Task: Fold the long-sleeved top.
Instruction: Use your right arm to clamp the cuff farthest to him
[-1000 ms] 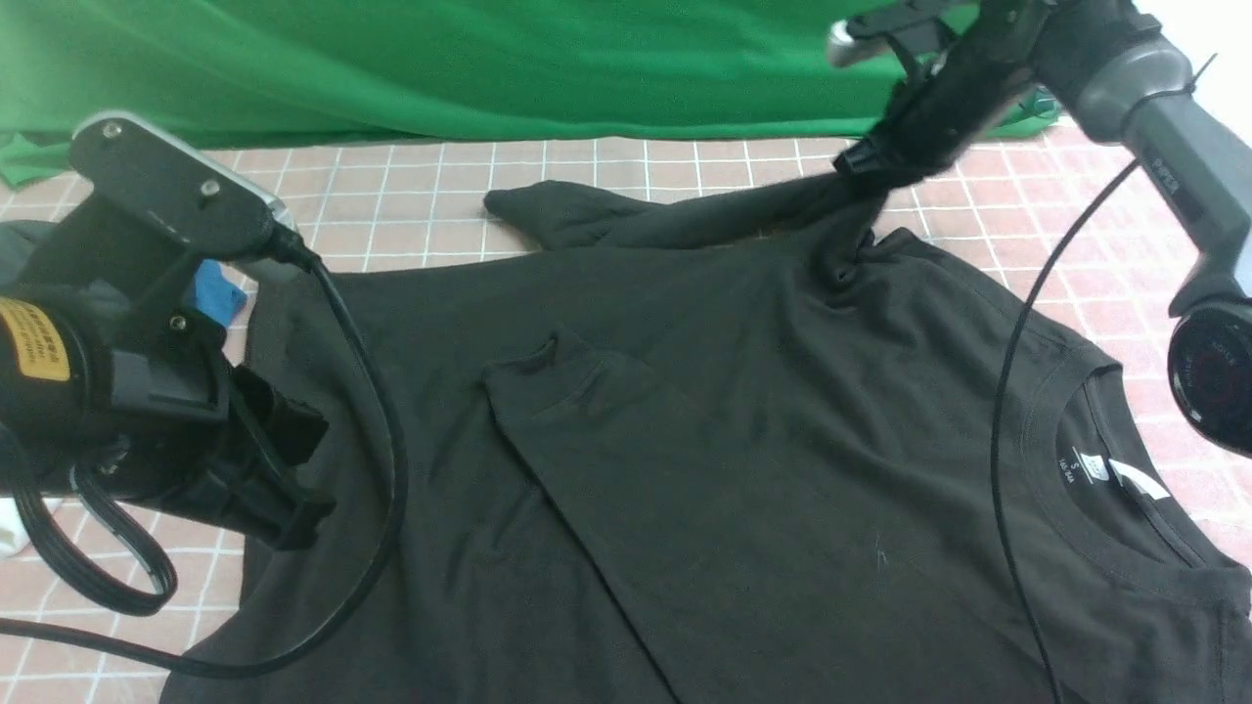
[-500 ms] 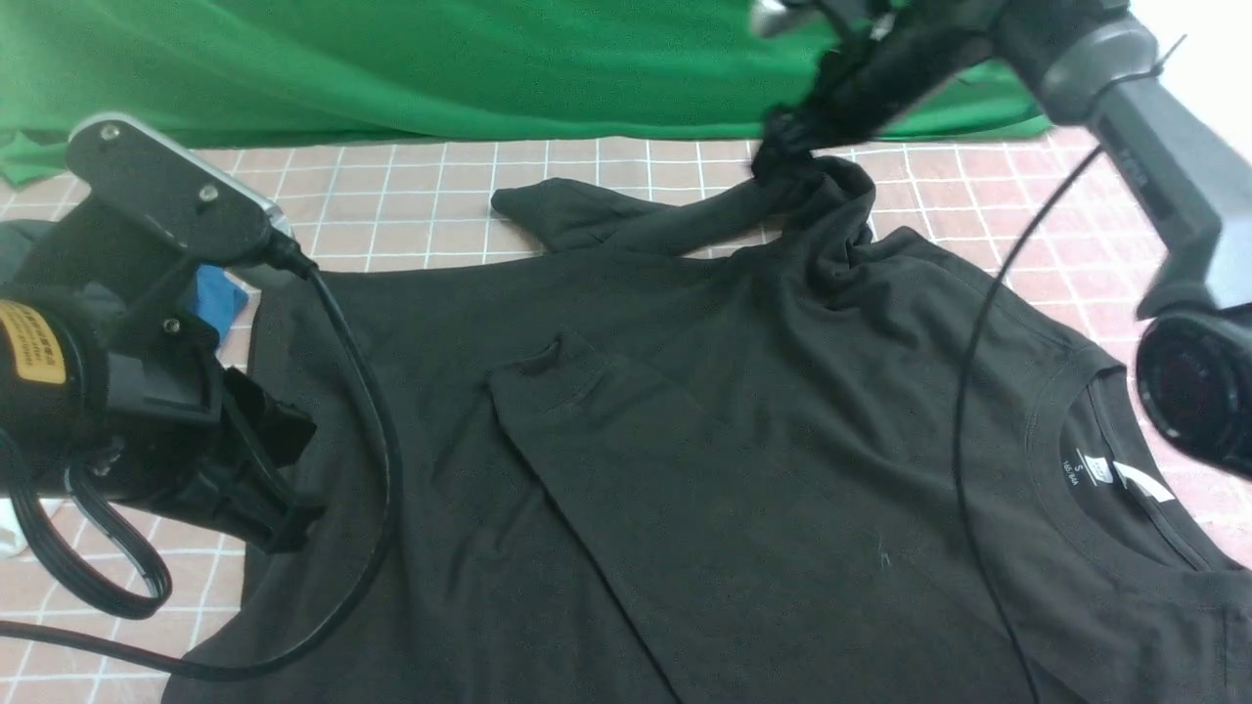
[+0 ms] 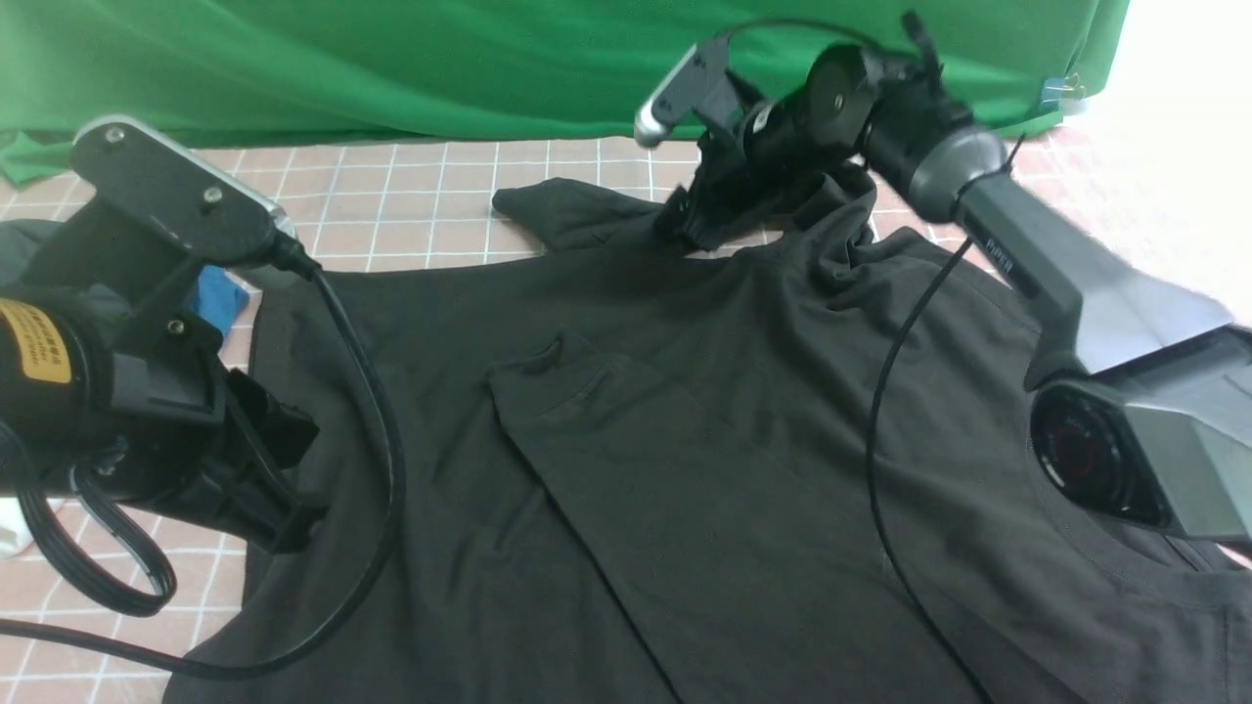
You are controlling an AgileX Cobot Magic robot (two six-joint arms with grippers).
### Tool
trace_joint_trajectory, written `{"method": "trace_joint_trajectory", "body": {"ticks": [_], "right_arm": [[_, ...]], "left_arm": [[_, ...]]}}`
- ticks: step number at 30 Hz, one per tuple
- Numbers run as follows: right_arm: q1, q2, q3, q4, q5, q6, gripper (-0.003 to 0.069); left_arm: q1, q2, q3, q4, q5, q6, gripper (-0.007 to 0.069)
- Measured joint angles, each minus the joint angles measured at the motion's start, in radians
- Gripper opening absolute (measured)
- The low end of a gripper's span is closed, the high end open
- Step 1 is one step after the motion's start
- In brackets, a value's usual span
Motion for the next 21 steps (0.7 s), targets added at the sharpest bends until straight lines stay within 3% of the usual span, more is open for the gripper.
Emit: {"method": "trace_joint_trajectory", "body": {"ticks": [7,9,15,21], "right_arm": [[-0.026,0.016,0.000,-0.003,-0.052,-0.013,0.0561],[-0.035,0.017,0.000,-0.002,-0.063,-0.012,0.0506],[-0.076,0.022,0.000,-0.007,-0.071,0.014,0.0097],[-0.119,-0.001,-0.020,-0.014,-0.068,0.141,0.0060]], "left_arm": [[0.000,0.000,0.000,-0.023,0.007,0.000,0.0018],[0.000,0.000,0.000,-0.023,0.008,0.000,0.0018],[0.000,0.000,0.000,-0.023,0.036,-0.005,0.0018],[0.000,0.000,0.000,-0.023,0.041,-0.023,0.0018]]}}
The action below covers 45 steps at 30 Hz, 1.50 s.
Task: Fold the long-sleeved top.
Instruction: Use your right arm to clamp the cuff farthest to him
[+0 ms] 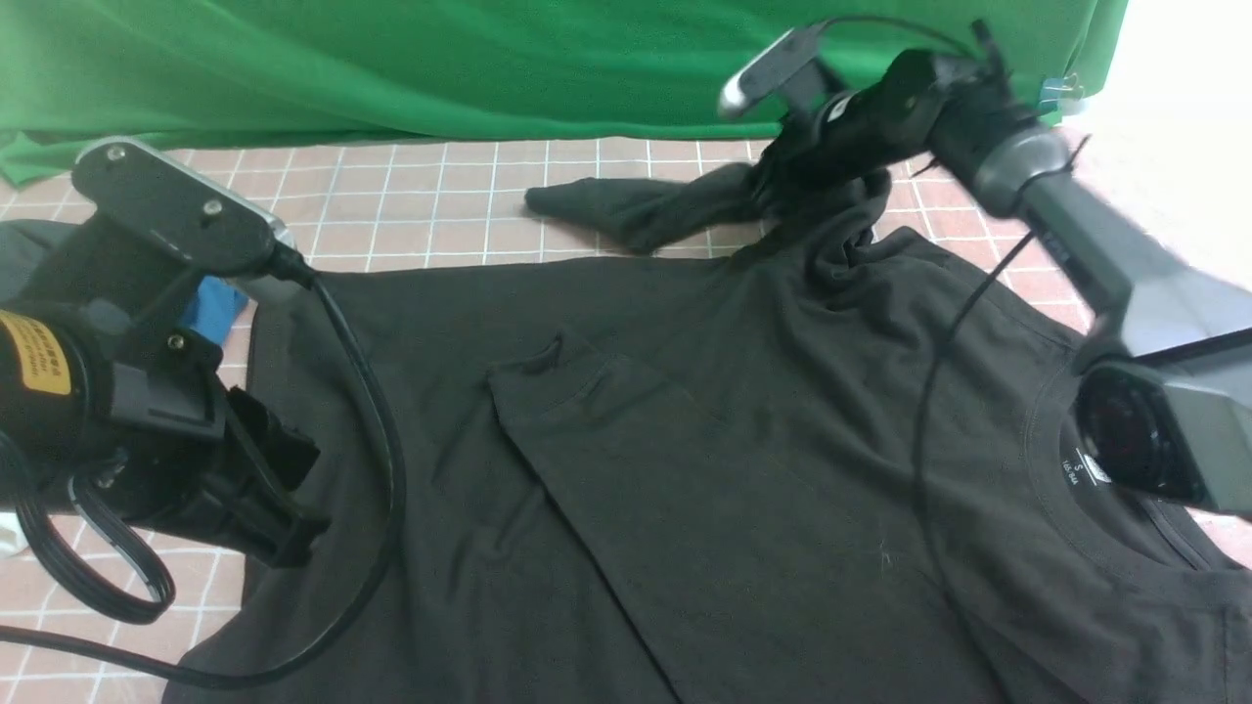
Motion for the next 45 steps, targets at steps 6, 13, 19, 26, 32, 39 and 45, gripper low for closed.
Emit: {"method": "trace_joint_trajectory", "body": {"ticks": [6,13,19,26,32,39,45], "right_arm": [[-0.056,-0.095,-0.086,0.009,0.079,0.196,0.0059],[-0.076,-0.124,-0.132,0.009,0.157,0.390,0.0060],[-0.095,-0.098,-0.130,-0.015,0.241,0.524,0.0155],[-0.095,-0.083,-0.121,-0.014,0.408,0.601,0.0521],[-0.072,-0.103,-0.133,-0.012,0.387,0.434,0.0580],[0.018,-0.065,-0.142,-0.006,0.169,0.132,0.0570],[0.076,0.053,-0.141,-0.004,0.037,0.076,0.0569]], "left_arm": [[0.000,0.000,0.000,0.020,0.000,-0.004,0.0018],[0.000,0.000,0.000,0.046,0.000,-0.004,0.0018],[0.000,0.000,0.000,0.047,0.000,-0.012,0.0018],[0.000,0.000,0.000,0.050,0.011,-0.012,0.0018],[0.000,0.000,0.000,0.051,0.010,-0.012,0.0018],[0.000,0.000,0.000,0.054,-0.036,-0.012,0.0018],[0.000,0.000,0.000,0.054,-0.041,-0.012,0.0018]]}}
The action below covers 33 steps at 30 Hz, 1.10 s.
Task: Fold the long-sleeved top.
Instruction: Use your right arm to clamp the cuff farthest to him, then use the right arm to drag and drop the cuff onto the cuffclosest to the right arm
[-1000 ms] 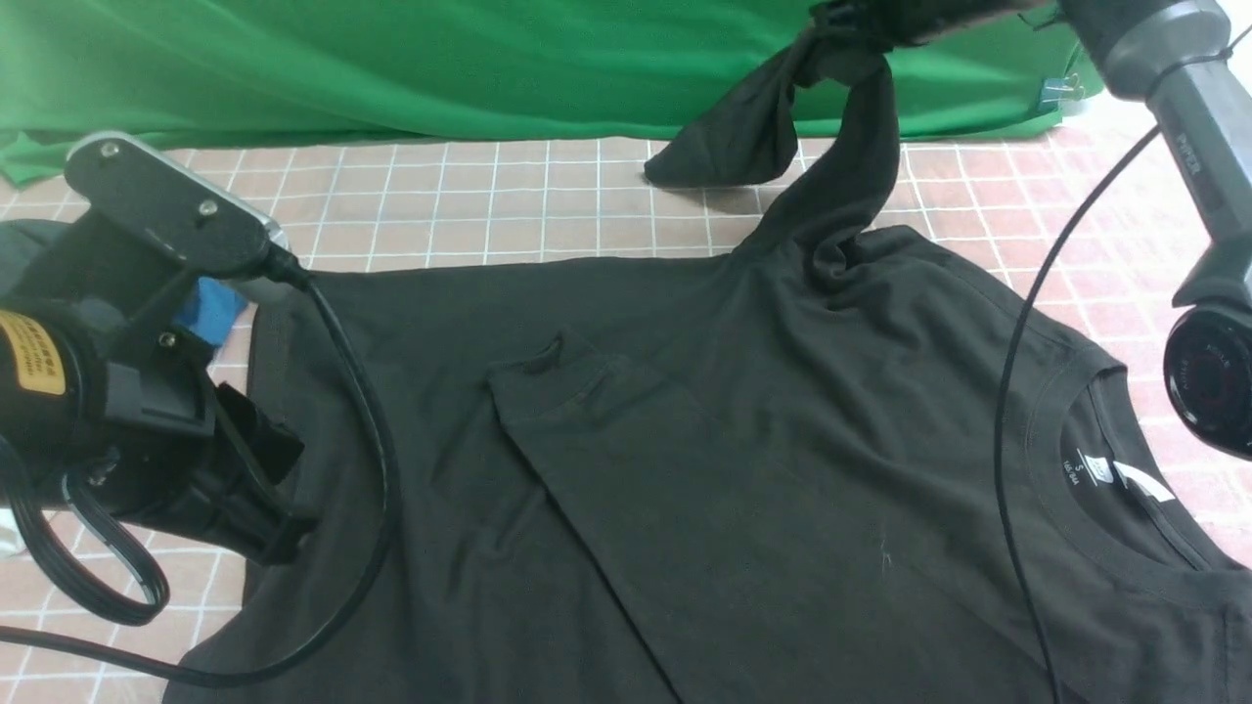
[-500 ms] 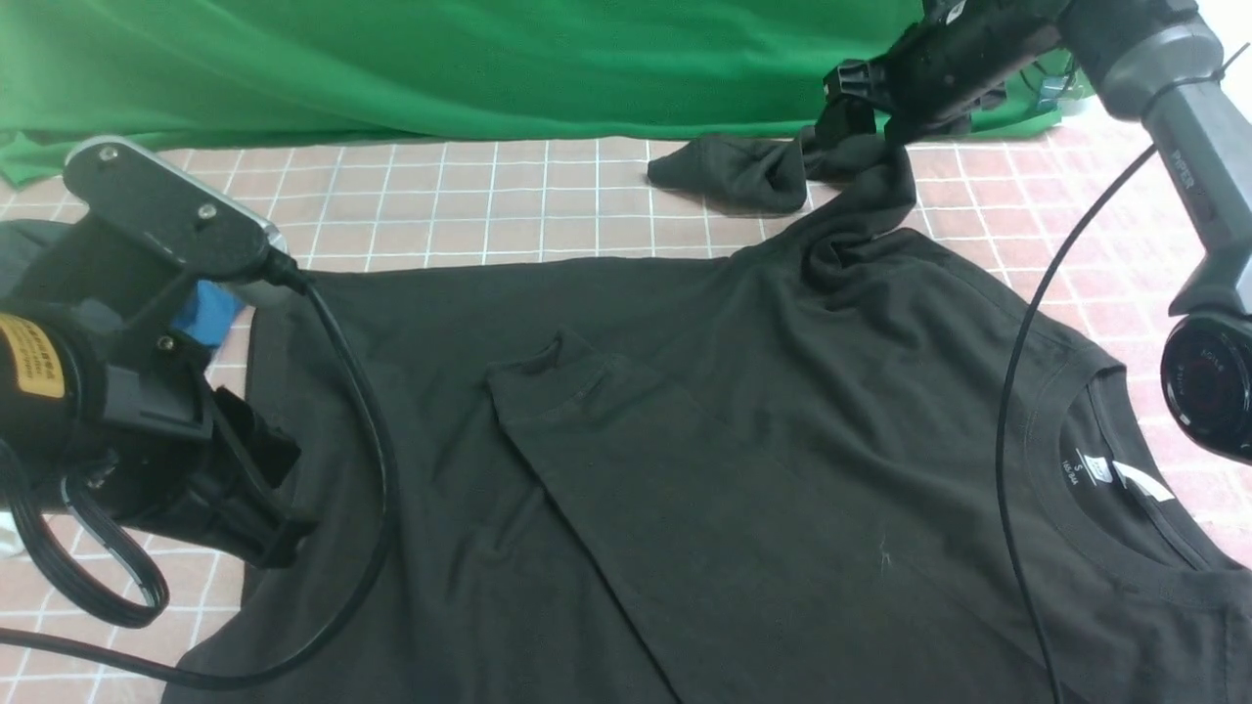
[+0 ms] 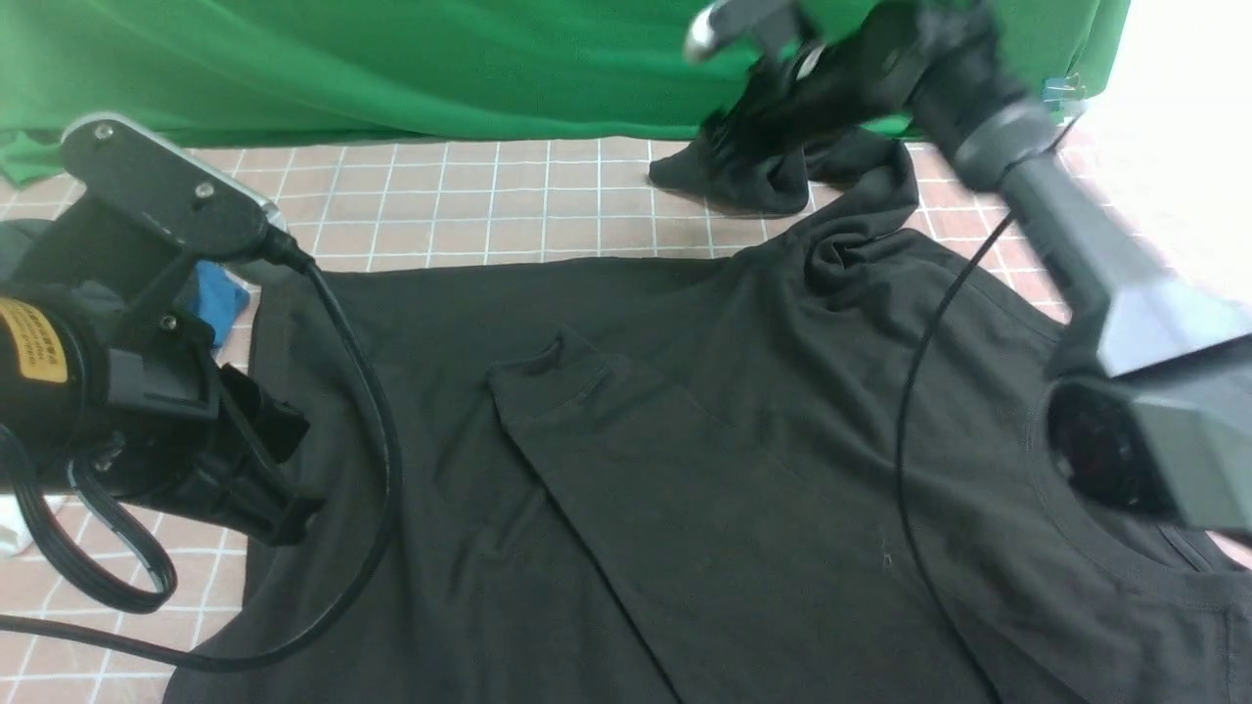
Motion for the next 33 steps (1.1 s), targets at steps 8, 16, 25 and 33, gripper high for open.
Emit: {"method": "trace_joint_trajectory", "body": {"ticks": [8,16,25,33], "right_arm": [[-0.009,0.077,0.002,-0.002,-0.147,0.029,0.0459],[-0.036,0.077,0.002,-0.001,-0.133,0.057,0.0096],[-0.080,-0.077,0.002,0.000,-0.006,0.229,0.0068],[-0.112,-0.311,-0.002,0.000,0.176,0.429,0.0068]], "left_arm": [[0.000,0.000,0.000,0.000,0.010,0.000,0.0017],[0.000,0.000,0.000,0.000,0.031,0.000,0.0017],[0.000,0.000,0.000,0.000,0.032,0.000,0.0017],[0.000,0.000,0.000,0.003,0.037,0.001,0.0017]]}}
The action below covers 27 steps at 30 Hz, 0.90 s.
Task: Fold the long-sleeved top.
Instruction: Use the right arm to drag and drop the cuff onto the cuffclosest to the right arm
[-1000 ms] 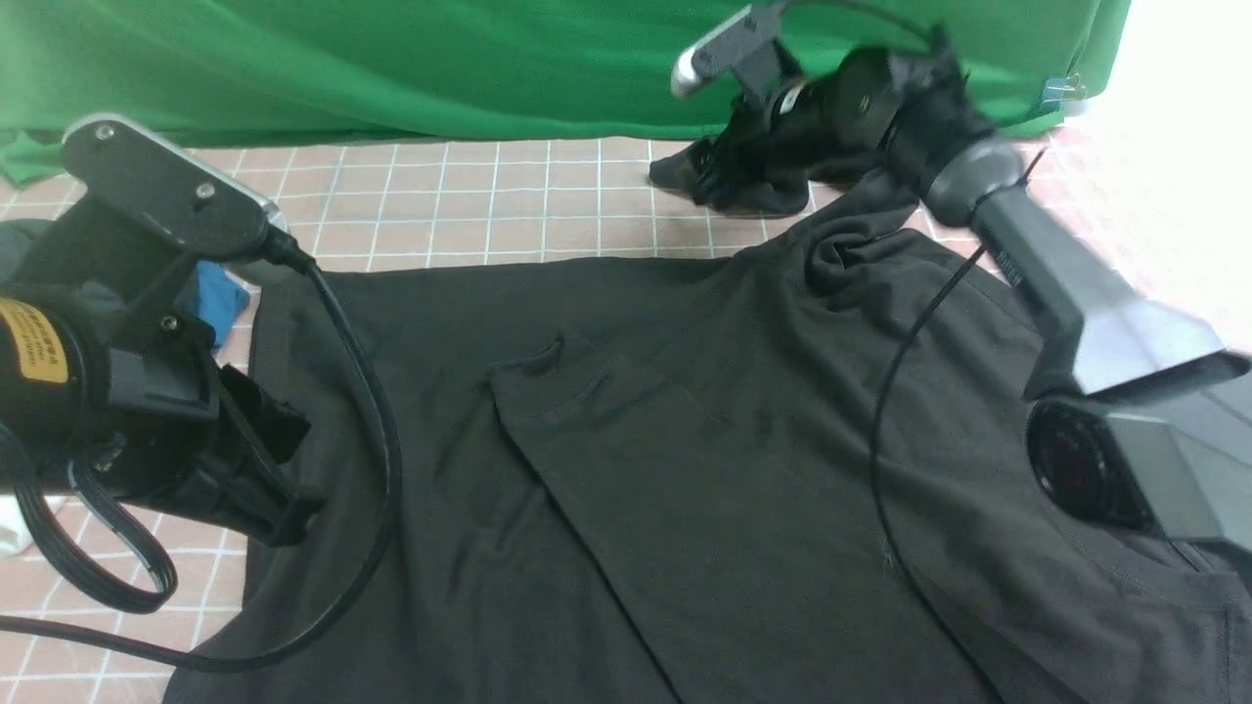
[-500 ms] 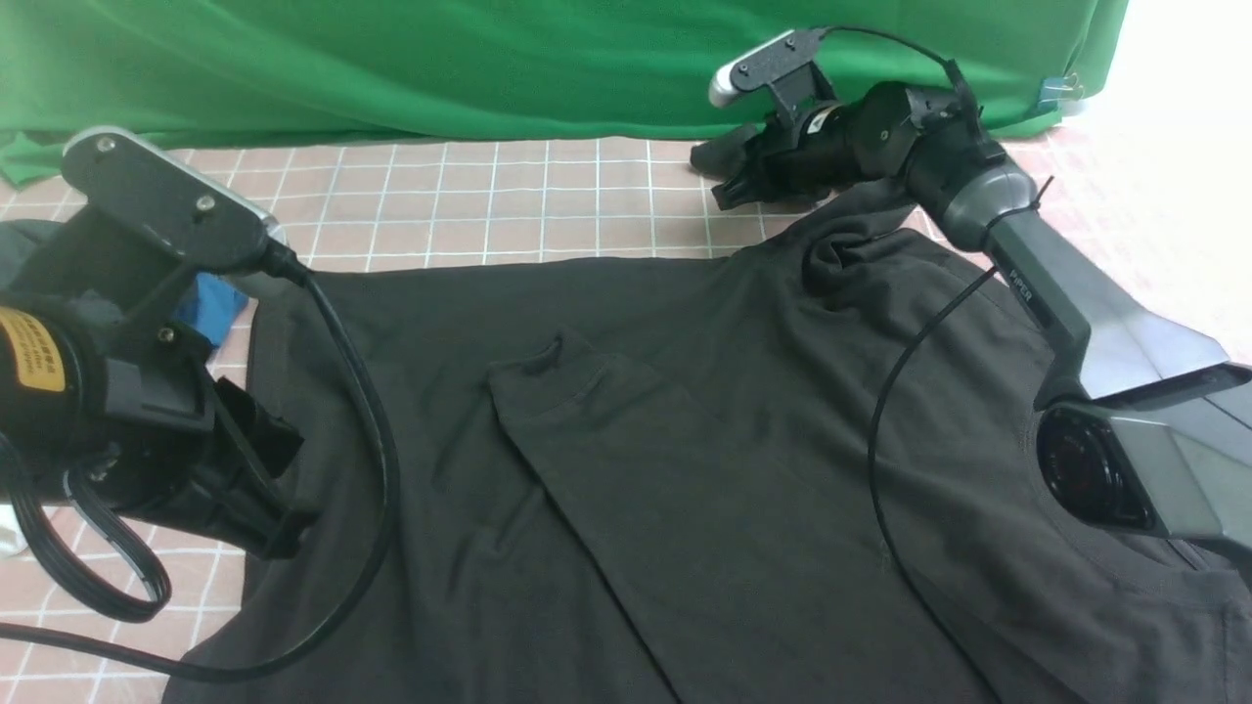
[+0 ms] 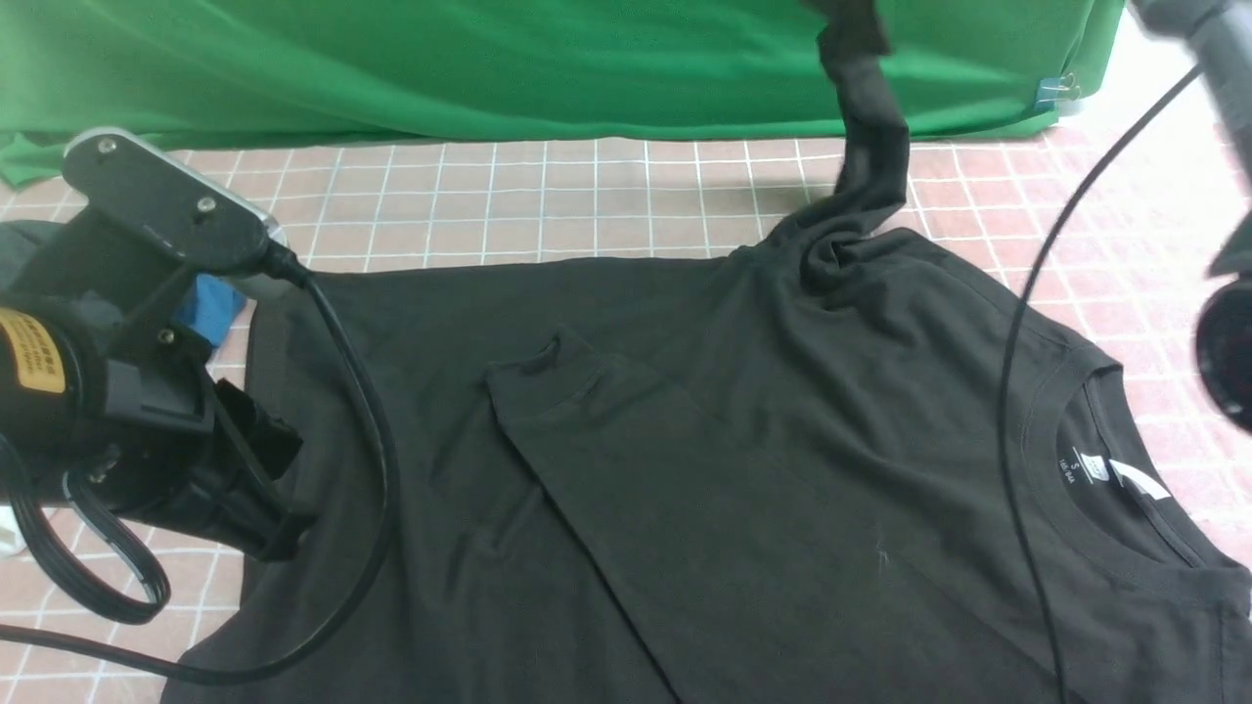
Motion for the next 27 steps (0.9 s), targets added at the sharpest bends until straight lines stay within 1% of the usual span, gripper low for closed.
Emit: {"method": "trace_joint_trajectory", "body": {"ticks": [1,2,4,8,11,13,16,19,23,27], "right_arm": [[0.003,-0.020,0.000,0.002,0.048,0.002,0.0068],[0.010,-0.045,0.000,0.004,0.129,0.004,0.0068],[0.022,-0.064,0.000,0.006,0.176,0.004,0.0068],[0.042,-0.095,0.007,0.003,0.201,0.008,0.0068],[0.066,-0.169,0.061,-0.008,0.202,-0.004,0.0068],[0.089,-0.269,0.154,-0.019,0.201,-0.025,0.0068],[0.106,-0.344,0.274,-0.039,0.198,-0.051,0.0068],[0.127,-0.457,0.502,-0.047,0.199,-0.133,0.0067],[0.139,-0.553,0.719,-0.054,0.204,-0.230,0.0067],[0.140,-0.599,0.834,-0.054,0.203,-0.266,0.0067]], "left_arm": [[0.000,0.000,0.000,0.005,0.002,0.001,0.0017],[0.000,0.000,0.000,0.017,0.003,0.004,0.0017],[0.000,0.000,0.000,0.035,0.004,0.005,0.0017],[0.000,0.000,0.000,0.056,0.004,0.007,0.0017],[0.000,0.000,0.000,0.066,0.015,0.007,0.0017],[0.000,0.000,0.000,0.069,0.037,-0.001,0.0017],[0.000,-0.001,0.000,0.069,0.061,-0.014,0.0017],[0.000,-0.024,0.000,0.069,0.089,-0.050,0.0017],[0.000,-0.096,0.000,0.069,0.093,-0.092,0.0017],[0.000,-0.166,0.000,0.069,0.094,-0.096,0.0017]]}}
